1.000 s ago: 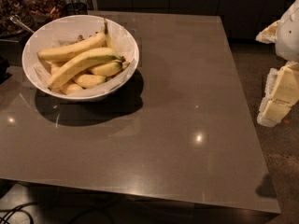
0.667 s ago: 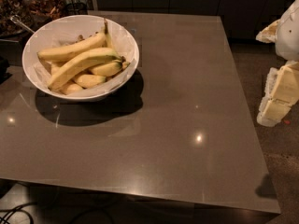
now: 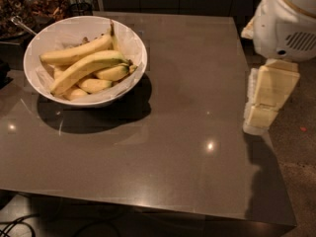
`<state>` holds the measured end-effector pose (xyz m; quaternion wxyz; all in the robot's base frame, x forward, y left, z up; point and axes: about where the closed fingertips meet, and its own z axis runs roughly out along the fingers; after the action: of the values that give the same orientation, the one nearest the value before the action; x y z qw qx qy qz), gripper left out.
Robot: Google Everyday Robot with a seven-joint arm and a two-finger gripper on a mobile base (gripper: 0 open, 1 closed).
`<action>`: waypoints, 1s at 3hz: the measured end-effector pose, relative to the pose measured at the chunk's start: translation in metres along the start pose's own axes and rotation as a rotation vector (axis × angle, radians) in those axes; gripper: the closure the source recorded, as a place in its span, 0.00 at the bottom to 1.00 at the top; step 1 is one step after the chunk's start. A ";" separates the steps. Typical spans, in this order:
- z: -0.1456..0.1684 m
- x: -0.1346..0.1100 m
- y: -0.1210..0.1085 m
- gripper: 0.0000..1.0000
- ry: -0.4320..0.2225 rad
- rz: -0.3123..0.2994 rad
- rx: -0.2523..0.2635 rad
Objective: Pick banana from white bowl
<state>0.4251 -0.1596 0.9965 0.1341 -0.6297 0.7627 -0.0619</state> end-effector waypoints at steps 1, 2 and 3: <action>-0.012 -0.036 0.012 0.00 -0.004 -0.096 0.006; -0.020 -0.041 0.011 0.00 -0.019 -0.098 0.037; -0.024 -0.078 0.004 0.00 -0.078 -0.109 0.035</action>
Offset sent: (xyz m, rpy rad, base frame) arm -0.0073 0.0306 0.0105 -0.0206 -0.0109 0.0756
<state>0.4277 -0.0840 1.0281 0.1711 -0.6697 0.7203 -0.0578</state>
